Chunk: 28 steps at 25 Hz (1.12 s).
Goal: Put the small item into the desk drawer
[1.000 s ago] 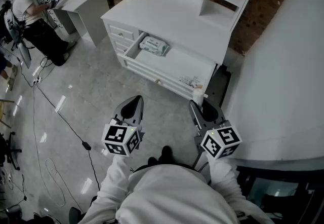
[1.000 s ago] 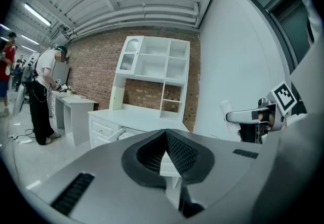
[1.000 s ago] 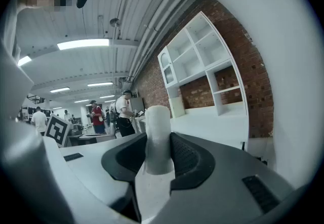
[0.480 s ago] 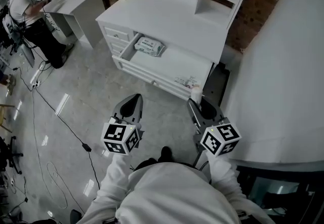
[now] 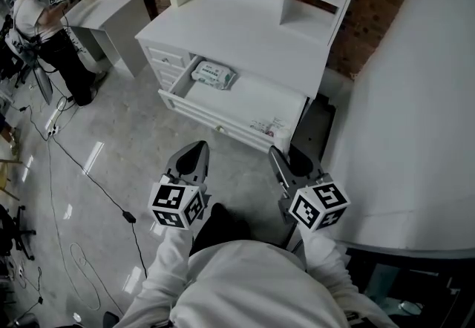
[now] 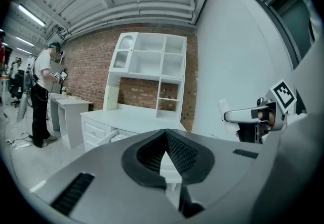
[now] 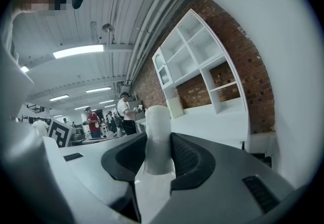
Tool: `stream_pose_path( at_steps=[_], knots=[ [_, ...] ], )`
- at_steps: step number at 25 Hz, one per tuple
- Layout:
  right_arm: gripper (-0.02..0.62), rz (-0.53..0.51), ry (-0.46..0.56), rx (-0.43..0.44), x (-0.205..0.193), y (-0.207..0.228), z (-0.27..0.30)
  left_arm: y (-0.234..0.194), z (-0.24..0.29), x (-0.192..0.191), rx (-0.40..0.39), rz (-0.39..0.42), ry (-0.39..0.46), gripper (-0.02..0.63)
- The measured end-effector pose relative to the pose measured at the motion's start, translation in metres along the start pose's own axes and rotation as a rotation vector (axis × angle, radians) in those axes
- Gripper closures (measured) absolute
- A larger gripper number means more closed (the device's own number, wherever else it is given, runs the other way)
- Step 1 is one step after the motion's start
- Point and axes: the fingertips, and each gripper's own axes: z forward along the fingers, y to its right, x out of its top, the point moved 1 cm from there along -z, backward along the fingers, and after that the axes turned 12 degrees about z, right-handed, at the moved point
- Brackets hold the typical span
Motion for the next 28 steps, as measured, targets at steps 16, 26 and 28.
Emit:
stream_pose_path(
  at_steps=[16,26,28],
  knots=[
    [0.434,0.004,-0.009,-0.011,0.025,0.029,0.089,-0.058,0.08,-0.006,-0.018,-0.023,-0.016,0.589],
    [0.434,-0.027,-0.028,0.001,0.049,0.033,0.177,-0.128,0.138,0.002,-0.017,-0.038,0.0,0.589],
    [0.434,-0.031,-0.03,0.0,0.052,0.034,0.193,-0.142,0.147,0.002,-0.016,-0.041,0.004,0.589]
  ],
)
